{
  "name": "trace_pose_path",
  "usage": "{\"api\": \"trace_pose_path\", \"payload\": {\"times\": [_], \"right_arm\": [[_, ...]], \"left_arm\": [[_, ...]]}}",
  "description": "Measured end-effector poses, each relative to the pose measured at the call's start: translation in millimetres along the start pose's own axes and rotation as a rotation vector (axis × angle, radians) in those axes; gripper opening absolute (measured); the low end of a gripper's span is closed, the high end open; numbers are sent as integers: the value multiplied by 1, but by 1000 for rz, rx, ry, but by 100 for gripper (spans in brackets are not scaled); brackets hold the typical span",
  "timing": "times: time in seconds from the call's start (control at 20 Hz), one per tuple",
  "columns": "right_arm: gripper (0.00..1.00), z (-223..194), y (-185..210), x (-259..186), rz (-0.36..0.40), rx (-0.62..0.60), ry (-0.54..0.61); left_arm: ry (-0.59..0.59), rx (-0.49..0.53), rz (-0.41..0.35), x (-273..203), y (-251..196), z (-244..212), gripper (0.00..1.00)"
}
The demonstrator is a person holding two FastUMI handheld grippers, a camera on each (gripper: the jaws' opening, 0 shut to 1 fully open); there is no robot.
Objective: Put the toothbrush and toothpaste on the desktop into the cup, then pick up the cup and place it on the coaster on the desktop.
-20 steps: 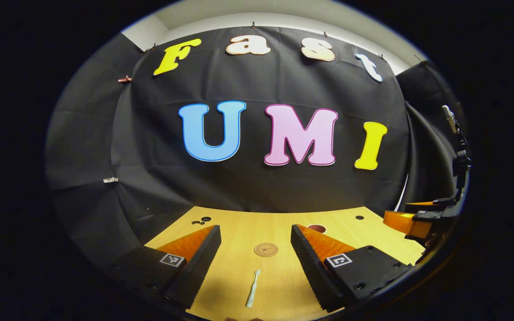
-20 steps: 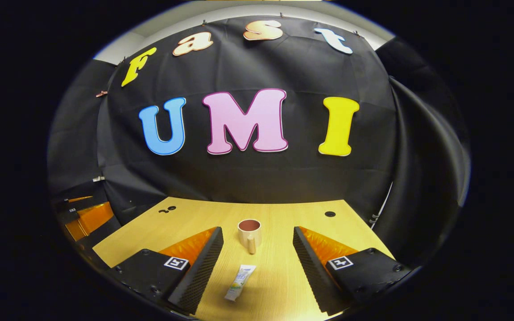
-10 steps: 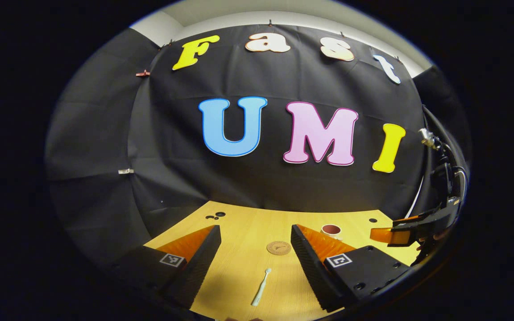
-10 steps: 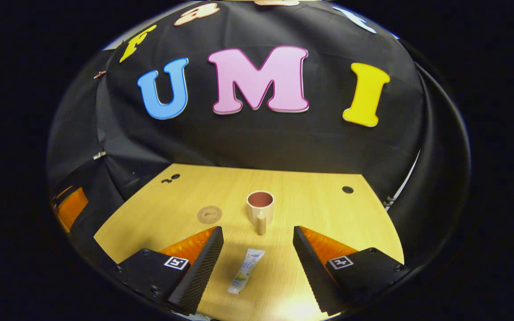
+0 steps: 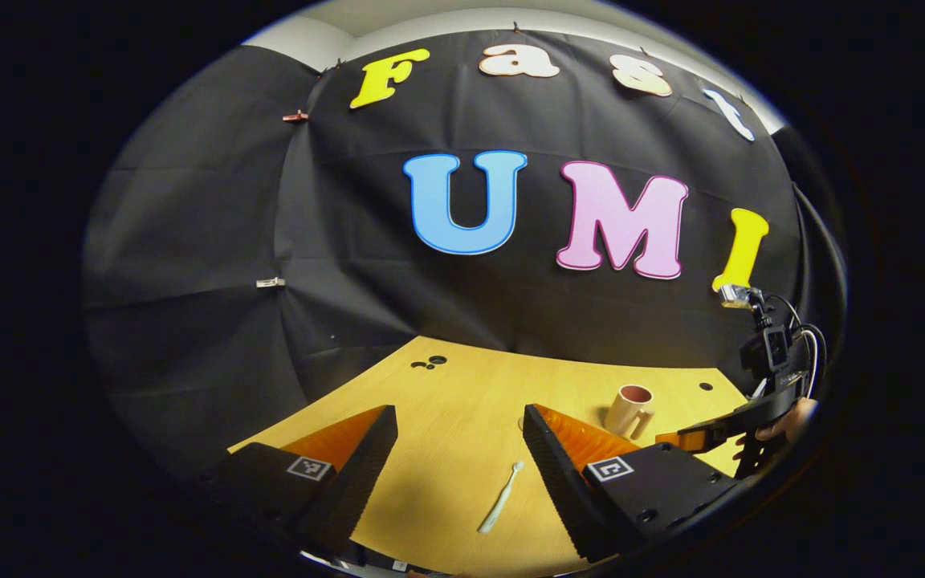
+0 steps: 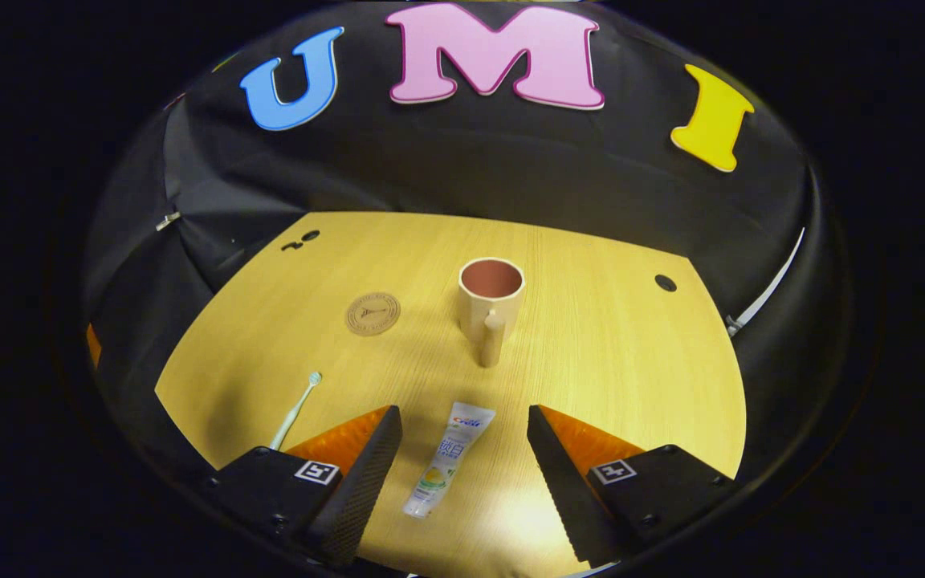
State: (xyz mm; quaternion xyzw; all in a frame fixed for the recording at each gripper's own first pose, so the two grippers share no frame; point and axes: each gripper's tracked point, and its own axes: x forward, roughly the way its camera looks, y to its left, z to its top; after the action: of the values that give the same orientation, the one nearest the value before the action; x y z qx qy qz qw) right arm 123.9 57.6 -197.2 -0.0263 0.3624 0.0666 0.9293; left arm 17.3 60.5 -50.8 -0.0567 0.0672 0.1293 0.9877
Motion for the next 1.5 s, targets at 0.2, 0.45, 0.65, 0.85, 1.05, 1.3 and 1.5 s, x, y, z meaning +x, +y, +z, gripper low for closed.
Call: {"api": "trace_pose_path", "payload": {"times": [0.2, 0.45, 0.65, 0.85, 1.05, 1.3, 1.5], "right_arm": [[98, -29, 4, 30, 13, 19, 112], [98, -62, 4, 58, 7, 2, 215], [98, -86, 4, 74, -3, 12, 292], [98, -101, 5, 81, -11, 22, 347], [85, -101, 7, 83, -6, -8, 336], [37, -98, 13, 84, 41, -36, 320], [25, -98, 14, 81, 145, 19, 326]], "left_arm": [[42, 1, 59, -4, 13, -15, 100], [109, 1, 121, -15, 21, -39, 100], [146, 7, 150, -23, 22, -51, 100], [160, 20, 155, -30, 21, -58, 100], [170, 35, 139, -26, 13, -58, 99], [213, 69, 82, -13, -1, -70, 99], [266, 94, 8, 2, -18, -82, 100]]}}
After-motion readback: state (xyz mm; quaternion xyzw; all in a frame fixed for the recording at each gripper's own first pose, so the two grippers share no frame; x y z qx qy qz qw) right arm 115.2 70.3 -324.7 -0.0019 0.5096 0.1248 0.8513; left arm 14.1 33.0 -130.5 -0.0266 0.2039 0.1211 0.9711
